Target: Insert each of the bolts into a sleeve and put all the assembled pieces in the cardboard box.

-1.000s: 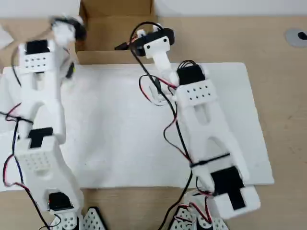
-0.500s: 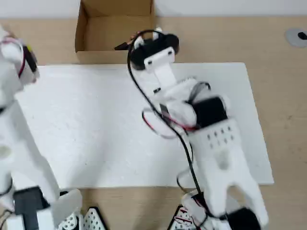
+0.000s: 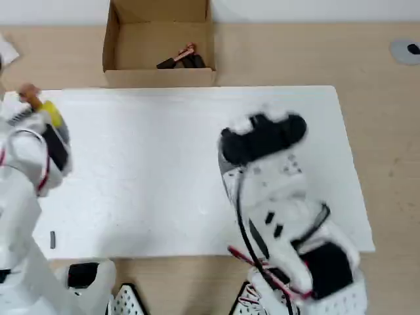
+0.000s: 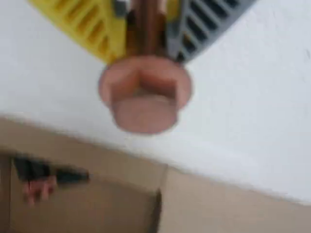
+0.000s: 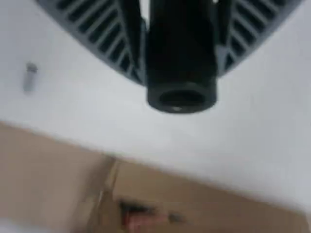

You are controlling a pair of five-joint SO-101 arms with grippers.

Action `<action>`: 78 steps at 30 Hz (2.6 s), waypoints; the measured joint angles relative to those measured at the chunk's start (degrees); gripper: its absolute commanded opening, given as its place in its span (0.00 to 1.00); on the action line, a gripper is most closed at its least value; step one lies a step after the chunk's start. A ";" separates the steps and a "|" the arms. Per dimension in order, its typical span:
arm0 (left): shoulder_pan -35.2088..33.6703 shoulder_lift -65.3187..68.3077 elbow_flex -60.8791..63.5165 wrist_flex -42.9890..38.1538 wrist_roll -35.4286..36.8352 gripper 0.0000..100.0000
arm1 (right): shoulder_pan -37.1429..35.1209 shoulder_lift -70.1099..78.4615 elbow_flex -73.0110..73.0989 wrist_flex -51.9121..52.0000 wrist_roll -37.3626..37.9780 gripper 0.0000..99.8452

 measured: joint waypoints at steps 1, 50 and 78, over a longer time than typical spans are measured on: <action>0.62 -0.70 1.67 0.00 0.00 0.01 | 0.00 -3.96 3.60 -2.73 -0.26 0.01; 36.22 -4.04 35.08 -38.68 -1.41 0.01 | -13.80 -21.63 37.36 -36.92 2.20 0.01; 29.89 -21.45 49.93 -54.42 6.86 0.00 | -13.80 -21.71 37.36 -34.55 0.97 0.01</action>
